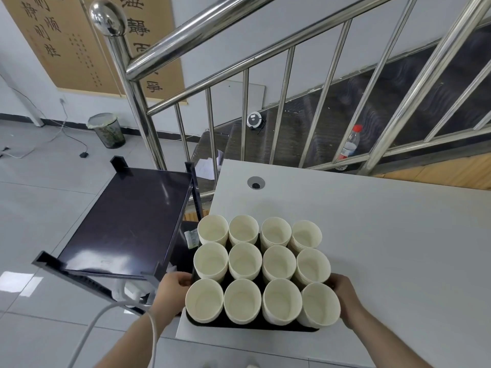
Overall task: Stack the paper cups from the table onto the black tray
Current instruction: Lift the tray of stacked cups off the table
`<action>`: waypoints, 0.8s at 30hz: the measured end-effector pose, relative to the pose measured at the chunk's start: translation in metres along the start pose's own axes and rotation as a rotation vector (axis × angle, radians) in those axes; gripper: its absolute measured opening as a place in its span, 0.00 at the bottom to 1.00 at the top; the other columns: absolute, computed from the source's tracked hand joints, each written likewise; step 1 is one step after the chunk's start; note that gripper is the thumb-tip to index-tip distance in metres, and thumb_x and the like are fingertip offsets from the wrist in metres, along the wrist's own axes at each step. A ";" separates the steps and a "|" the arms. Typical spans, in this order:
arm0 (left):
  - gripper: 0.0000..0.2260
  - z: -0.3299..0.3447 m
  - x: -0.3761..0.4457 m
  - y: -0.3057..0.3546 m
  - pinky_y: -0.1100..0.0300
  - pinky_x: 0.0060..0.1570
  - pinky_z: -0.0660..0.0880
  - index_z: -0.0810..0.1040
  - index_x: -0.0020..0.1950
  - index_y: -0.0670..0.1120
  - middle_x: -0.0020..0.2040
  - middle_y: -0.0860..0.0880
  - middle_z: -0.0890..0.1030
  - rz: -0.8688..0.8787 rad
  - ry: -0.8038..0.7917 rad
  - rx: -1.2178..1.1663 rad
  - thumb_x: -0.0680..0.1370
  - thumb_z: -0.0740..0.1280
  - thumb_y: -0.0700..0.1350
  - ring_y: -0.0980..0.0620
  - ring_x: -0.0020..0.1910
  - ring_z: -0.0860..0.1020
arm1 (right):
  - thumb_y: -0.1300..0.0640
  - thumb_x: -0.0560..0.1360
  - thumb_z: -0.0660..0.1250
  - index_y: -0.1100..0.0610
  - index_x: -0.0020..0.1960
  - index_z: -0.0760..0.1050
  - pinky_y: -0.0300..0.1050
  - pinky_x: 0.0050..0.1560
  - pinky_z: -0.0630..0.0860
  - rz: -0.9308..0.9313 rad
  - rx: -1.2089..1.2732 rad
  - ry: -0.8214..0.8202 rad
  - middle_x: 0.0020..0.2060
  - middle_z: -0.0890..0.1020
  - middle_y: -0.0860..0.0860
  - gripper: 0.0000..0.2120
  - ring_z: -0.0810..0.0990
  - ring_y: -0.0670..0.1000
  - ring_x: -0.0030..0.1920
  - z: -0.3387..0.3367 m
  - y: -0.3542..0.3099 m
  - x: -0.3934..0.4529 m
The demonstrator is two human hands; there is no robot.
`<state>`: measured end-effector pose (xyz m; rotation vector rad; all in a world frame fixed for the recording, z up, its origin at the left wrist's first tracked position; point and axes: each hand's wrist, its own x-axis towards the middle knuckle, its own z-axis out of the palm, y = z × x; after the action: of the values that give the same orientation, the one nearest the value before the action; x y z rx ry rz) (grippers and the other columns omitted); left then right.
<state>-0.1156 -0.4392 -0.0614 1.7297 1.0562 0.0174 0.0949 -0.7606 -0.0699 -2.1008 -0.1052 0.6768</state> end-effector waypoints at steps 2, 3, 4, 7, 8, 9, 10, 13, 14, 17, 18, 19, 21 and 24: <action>0.10 0.000 0.001 0.002 0.59 0.35 0.71 0.82 0.38 0.38 0.32 0.41 0.80 0.010 0.009 -0.006 0.65 0.75 0.45 0.51 0.32 0.73 | 0.61 0.63 0.74 0.69 0.41 0.78 0.47 0.36 0.74 -0.018 0.013 -0.006 0.34 0.81 0.55 0.13 0.77 0.49 0.37 -0.003 -0.004 -0.001; 0.11 -0.001 0.002 0.003 0.59 0.35 0.70 0.81 0.38 0.38 0.30 0.42 0.78 0.012 0.009 -0.002 0.63 0.74 0.46 0.52 0.32 0.72 | 0.59 0.62 0.74 0.69 0.41 0.78 0.47 0.36 0.75 -0.029 0.018 -0.012 0.34 0.81 0.55 0.15 0.77 0.48 0.37 -0.005 -0.008 -0.002; 0.13 -0.003 0.001 0.004 0.60 0.35 0.69 0.80 0.36 0.38 0.29 0.45 0.76 0.015 0.010 0.008 0.62 0.72 0.47 0.52 0.32 0.71 | 0.59 0.61 0.74 0.69 0.41 0.78 0.47 0.37 0.75 -0.043 0.020 -0.018 0.35 0.81 0.56 0.15 0.77 0.48 0.37 -0.006 -0.010 -0.002; 0.16 -0.006 0.000 0.010 0.61 0.33 0.67 0.78 0.36 0.37 0.29 0.48 0.74 0.023 0.026 0.005 0.60 0.70 0.50 0.53 0.31 0.69 | 0.56 0.59 0.74 0.69 0.40 0.78 0.47 0.36 0.75 -0.081 0.021 -0.017 0.36 0.83 0.61 0.17 0.78 0.49 0.37 -0.012 -0.020 0.000; 0.17 -0.007 -0.003 0.013 0.61 0.32 0.68 0.78 0.37 0.36 0.30 0.47 0.75 0.023 0.024 -0.007 0.61 0.71 0.49 0.52 0.31 0.70 | 0.55 0.59 0.73 0.68 0.40 0.78 0.47 0.36 0.75 -0.098 0.015 -0.018 0.37 0.83 0.62 0.17 0.78 0.49 0.37 -0.013 -0.023 0.002; 0.16 -0.009 -0.006 0.017 0.62 0.29 0.67 0.78 0.39 0.35 0.30 0.46 0.75 0.025 0.018 -0.021 0.62 0.72 0.48 0.53 0.30 0.70 | 0.55 0.59 0.73 0.68 0.40 0.78 0.47 0.36 0.75 -0.108 0.010 -0.023 0.36 0.82 0.62 0.17 0.78 0.48 0.37 -0.014 -0.026 0.002; 0.15 -0.011 -0.009 0.018 0.63 0.26 0.66 0.78 0.39 0.33 0.30 0.45 0.74 0.023 0.016 -0.038 0.64 0.74 0.45 0.53 0.29 0.69 | 0.55 0.59 0.72 0.69 0.40 0.78 0.47 0.36 0.74 -0.121 -0.003 -0.031 0.34 0.82 0.61 0.18 0.77 0.48 0.37 -0.014 -0.028 0.004; 0.07 -0.019 -0.018 0.022 0.66 0.23 0.60 0.78 0.38 0.38 0.31 0.46 0.71 0.015 0.023 -0.074 0.69 0.74 0.39 0.53 0.28 0.65 | 0.54 0.59 0.73 0.70 0.42 0.76 0.47 0.36 0.73 -0.128 -0.020 -0.060 0.33 0.79 0.53 0.21 0.75 0.48 0.37 -0.015 -0.036 0.006; 0.07 -0.022 -0.020 0.022 0.66 0.24 0.60 0.78 0.39 0.41 0.31 0.46 0.71 0.013 0.027 -0.089 0.67 0.74 0.41 0.53 0.29 0.64 | 0.55 0.60 0.74 0.71 0.42 0.76 0.47 0.36 0.73 -0.133 -0.032 -0.071 0.34 0.79 0.52 0.20 0.75 0.48 0.37 -0.014 -0.039 0.007; 0.09 -0.033 -0.028 0.023 0.65 0.25 0.65 0.79 0.39 0.35 0.31 0.47 0.75 -0.006 0.063 -0.095 0.68 0.74 0.41 0.54 0.29 0.69 | 0.58 0.61 0.74 0.71 0.42 0.75 0.47 0.36 0.73 -0.136 -0.045 -0.094 0.34 0.78 0.53 0.18 0.75 0.48 0.37 -0.009 -0.051 0.006; 0.08 -0.038 -0.031 0.022 0.66 0.25 0.66 0.80 0.41 0.34 0.31 0.47 0.76 -0.006 0.074 -0.102 0.69 0.74 0.38 0.55 0.29 0.70 | 0.57 0.61 0.74 0.71 0.43 0.74 0.47 0.36 0.73 -0.143 -0.052 -0.101 0.34 0.78 0.52 0.20 0.74 0.48 0.37 -0.005 -0.056 0.004; 0.09 -0.044 -0.035 0.023 0.67 0.25 0.67 0.80 0.42 0.32 0.32 0.46 0.76 -0.004 0.078 -0.113 0.69 0.75 0.38 0.54 0.30 0.70 | 0.55 0.60 0.73 0.72 0.43 0.73 0.47 0.35 0.72 -0.143 -0.052 -0.103 0.34 0.77 0.52 0.22 0.73 0.47 0.37 0.000 -0.061 0.002; 0.14 -0.056 -0.040 0.025 0.67 0.25 0.68 0.79 0.42 0.32 0.32 0.45 0.76 0.005 0.089 -0.143 0.64 0.75 0.41 0.53 0.32 0.71 | 0.54 0.59 0.72 0.73 0.43 0.72 0.46 0.35 0.71 -0.151 -0.050 -0.105 0.33 0.75 0.51 0.24 0.72 0.47 0.37 0.008 -0.071 -0.003; 0.08 -0.085 -0.049 0.020 0.64 0.28 0.69 0.82 0.40 0.36 0.31 0.46 0.79 0.003 0.117 -0.165 0.65 0.76 0.40 0.51 0.31 0.73 | 0.54 0.58 0.70 0.74 0.40 0.71 0.45 0.34 0.69 -0.172 -0.039 -0.113 0.32 0.74 0.51 0.24 0.72 0.47 0.35 0.033 -0.092 -0.019</action>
<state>-0.1738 -0.4073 0.0142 1.5966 1.1062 0.2045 0.0780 -0.6881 -0.0043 -2.0621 -0.3603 0.6930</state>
